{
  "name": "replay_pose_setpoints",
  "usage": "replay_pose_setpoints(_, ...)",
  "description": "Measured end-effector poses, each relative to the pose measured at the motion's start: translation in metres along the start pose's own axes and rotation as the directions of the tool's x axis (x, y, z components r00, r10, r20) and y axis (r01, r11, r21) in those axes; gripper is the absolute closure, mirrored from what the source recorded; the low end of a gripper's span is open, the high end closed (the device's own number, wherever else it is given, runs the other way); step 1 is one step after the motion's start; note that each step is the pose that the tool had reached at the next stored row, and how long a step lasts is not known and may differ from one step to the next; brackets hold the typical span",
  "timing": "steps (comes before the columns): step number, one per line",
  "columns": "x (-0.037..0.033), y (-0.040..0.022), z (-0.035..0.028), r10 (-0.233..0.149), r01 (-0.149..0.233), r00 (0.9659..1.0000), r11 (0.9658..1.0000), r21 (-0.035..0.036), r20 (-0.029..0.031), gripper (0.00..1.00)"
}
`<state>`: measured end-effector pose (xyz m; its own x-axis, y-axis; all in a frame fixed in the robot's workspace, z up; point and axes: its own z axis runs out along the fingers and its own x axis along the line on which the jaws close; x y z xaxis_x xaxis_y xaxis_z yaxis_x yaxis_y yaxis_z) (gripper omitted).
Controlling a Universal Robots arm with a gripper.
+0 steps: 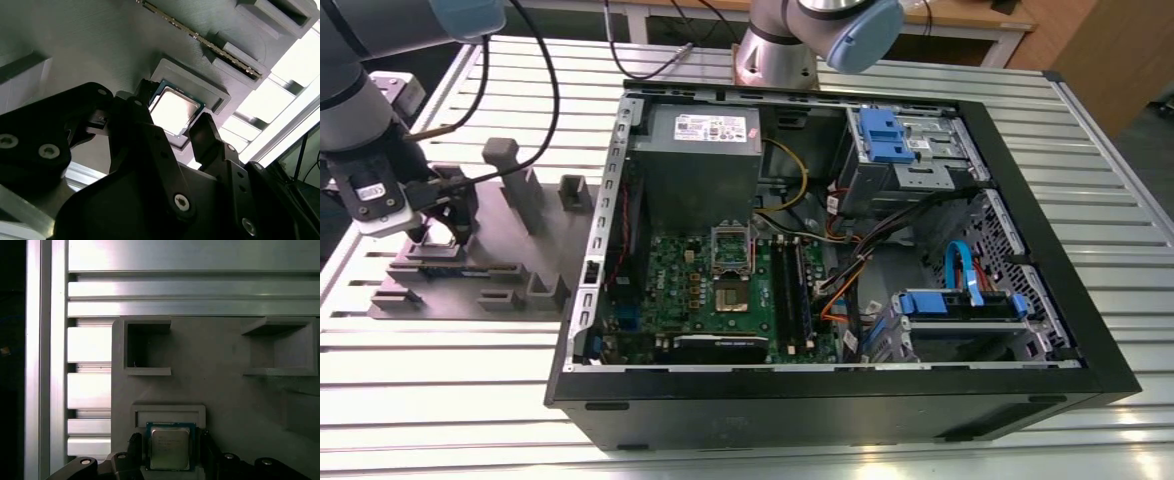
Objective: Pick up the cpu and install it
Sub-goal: 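Pick up the cpu and move it towards the insertion slot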
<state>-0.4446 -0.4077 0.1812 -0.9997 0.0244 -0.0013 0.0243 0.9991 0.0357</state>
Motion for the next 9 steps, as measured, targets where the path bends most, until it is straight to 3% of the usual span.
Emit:
replay_pose_setpoints(3, 0.0017, 0.0001, -0.0001, 0.0, 0.0, 1.0, 1.0, -0.0001, 0.0074, 0.42)
replay_pose_setpoints(9, 0.0026, 0.0002, -0.0008, 0.0, 0.0, 0.9999, 1.0, -0.0002, 0.01, 0.42)
